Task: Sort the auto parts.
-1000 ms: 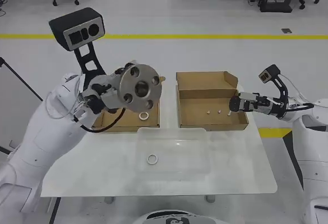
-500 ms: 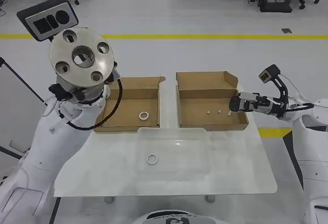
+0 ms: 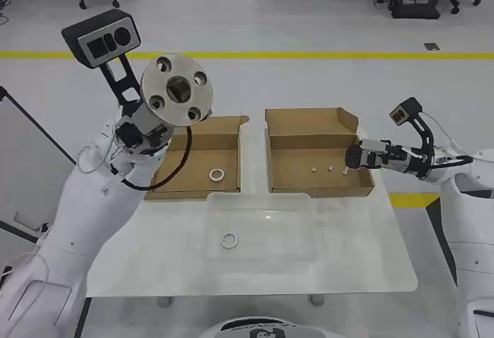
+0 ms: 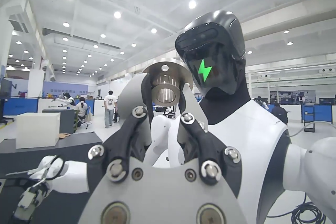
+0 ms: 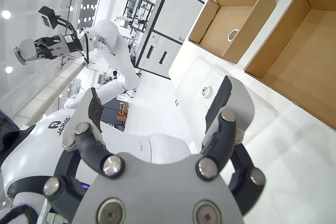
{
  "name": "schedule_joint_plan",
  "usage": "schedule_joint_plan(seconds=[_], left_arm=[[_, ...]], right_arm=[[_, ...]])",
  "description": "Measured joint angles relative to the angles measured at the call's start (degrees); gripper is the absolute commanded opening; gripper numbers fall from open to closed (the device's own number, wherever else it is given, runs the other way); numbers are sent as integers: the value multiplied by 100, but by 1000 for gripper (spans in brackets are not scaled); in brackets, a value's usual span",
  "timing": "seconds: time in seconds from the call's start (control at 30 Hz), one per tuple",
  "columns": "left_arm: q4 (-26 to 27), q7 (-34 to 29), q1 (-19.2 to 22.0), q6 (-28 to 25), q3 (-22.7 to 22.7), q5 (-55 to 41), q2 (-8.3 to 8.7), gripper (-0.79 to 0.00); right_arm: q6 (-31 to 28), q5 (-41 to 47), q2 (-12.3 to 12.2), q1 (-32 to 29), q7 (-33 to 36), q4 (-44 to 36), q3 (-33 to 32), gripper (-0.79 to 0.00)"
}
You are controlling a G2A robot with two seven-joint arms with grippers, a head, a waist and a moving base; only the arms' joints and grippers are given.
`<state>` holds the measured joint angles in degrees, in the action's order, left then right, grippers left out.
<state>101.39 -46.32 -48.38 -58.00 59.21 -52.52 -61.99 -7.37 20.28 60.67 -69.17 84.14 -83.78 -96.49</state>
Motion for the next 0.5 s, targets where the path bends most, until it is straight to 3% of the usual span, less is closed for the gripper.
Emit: schedule_joint_plan(seconds=[0.27, 0.5], left_arm=[[-46, 1, 68, 0, -103, 33, 88, -785], [154, 1, 52, 0, -9, -464, 35, -785]], right_arm=[[0, 0, 0, 0, 0, 0, 0, 0], [0, 0, 0, 0, 0, 0, 0, 0]])
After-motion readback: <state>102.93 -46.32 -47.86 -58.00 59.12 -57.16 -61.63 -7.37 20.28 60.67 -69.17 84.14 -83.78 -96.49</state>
